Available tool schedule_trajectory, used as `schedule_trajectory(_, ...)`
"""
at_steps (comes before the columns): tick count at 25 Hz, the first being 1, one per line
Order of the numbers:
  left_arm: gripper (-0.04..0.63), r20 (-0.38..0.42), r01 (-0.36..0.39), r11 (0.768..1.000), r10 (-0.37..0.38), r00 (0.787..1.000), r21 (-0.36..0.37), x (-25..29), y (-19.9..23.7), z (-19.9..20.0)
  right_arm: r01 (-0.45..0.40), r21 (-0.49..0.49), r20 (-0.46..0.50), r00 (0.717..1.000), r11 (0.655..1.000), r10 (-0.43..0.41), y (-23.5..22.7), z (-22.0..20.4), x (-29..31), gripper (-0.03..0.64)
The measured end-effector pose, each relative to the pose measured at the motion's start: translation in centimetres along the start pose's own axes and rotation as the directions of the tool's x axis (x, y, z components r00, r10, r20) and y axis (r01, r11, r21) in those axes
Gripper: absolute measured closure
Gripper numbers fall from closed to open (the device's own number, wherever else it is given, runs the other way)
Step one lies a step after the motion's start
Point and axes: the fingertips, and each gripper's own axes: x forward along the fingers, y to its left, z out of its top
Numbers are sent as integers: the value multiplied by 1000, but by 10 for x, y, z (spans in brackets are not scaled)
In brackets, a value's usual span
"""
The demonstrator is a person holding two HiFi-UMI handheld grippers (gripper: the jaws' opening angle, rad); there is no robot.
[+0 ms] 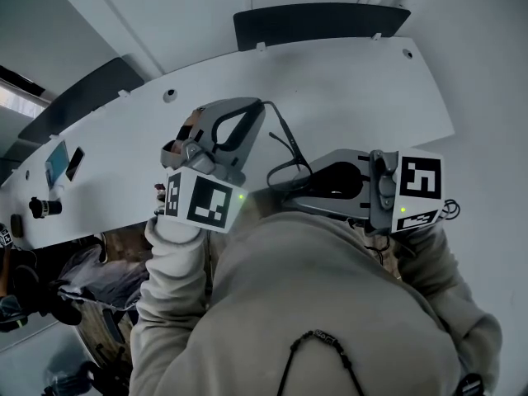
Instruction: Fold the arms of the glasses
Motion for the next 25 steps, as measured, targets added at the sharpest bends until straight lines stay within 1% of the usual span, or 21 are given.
schedule_trajectory(5, 574, 6, 6, 1000, -6, 1000, -9, 5, -1, 3, -7, -2, 22, 1000, 1000, 7, -3, 5, -6, 557)
schedule_trajectory(7, 574, 22, 11, 999, -10, 1000, -42, 4, -1, 3, -6, -7, 32, 999, 1000, 6, -3, 8, -7, 557)
schedule_trajectory(9, 574, 47, 21, 995, -16, 999, -96, 2, -2, 3, -4, -16, 46, 999, 1000, 5, -5, 10, -10, 557)
schedule_trajectory(12, 574, 67, 44, 987, -34, 997, -152, -2, -4, 0, -4, -21, 88, 996, 1000, 6, -8, 15, -12, 557)
schedule_trajectory(16, 575, 83, 53, 982, -38, 996, -182, -10, -4, 5, 23, -76, 122, 992, 997, -14, -9, 22, -13, 557)
schedule_trajectory(20, 575, 102, 46, 980, -26, 994, -194, -15, 0, 13, 24, -120, 126, 992, 992, -9, -4, 30, -10, 557)
schedule_trajectory(25, 575, 146, 90, 970, -58, 988, -226, -18, -7, 24, 72, -156, 167, 985, 985, -45, -8, 44, -15, 557)
